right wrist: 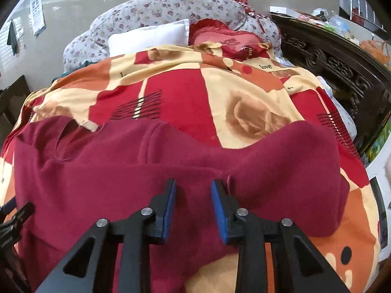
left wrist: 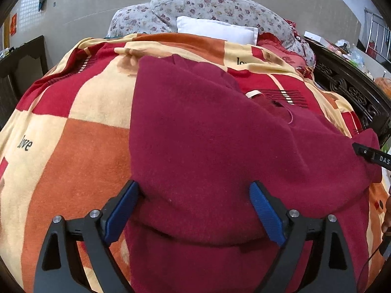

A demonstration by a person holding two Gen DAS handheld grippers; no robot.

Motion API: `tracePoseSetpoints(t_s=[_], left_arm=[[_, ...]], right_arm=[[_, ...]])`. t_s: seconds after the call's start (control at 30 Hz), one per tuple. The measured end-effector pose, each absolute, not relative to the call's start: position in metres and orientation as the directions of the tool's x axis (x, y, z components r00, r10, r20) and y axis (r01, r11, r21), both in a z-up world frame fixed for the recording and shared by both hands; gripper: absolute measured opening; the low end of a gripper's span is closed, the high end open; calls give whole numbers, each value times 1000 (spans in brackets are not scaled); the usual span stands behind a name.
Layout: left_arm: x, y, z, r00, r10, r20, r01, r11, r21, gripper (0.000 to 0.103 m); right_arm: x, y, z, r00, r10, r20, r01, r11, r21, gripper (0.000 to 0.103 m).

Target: Fold small clothes

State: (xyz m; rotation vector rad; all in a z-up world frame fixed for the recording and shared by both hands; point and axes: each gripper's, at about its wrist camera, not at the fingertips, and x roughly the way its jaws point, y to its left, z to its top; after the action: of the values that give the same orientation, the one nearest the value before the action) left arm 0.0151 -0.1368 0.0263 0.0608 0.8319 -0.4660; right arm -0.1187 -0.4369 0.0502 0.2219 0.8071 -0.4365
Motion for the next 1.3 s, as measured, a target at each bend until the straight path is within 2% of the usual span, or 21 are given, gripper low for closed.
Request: tracePoseSetpoints(t_s=[0.37, 0.6, 0.77, 0.9, 1.1, 1.2, 1.3], left_arm=[[13, -141, 23, 588, -365, -722, 424, 899, -109, 95], [13, -141, 21, 581, -370, -725, 429, 896, -113, 97], [12, -144, 18, 574, -371, -730, 438, 892, -109, 100], [13, -143, 16, 563, -389, -729, 446, 886, -128, 103], [14, -144, 15, 565, -380, -732, 449, 886, -113, 103], [14, -144, 15, 565, -379, -733, 450, 886, -112, 103], [14, -144, 15, 566, -379, -732, 450, 886, -111, 103]], right_arm=[[-142, -425, 65, 654, -231, -720, 420, 903, 91, 32], [-146, -410, 54, 621, -201, -758, 394, 916, 80, 33], [-136, -409, 42, 598, -209, -773, 400, 914, 62, 41], [-145, -407, 49, 621, -193, -760, 392, 916, 88, 42], [-181, -435, 57, 639, -199, -743, 453, 878, 154, 51], [-204, -461, 57, 627, -242, -741, 514, 843, 159, 52], [-229, -499, 54, 622, -265, -736, 595, 772, 224, 52]])
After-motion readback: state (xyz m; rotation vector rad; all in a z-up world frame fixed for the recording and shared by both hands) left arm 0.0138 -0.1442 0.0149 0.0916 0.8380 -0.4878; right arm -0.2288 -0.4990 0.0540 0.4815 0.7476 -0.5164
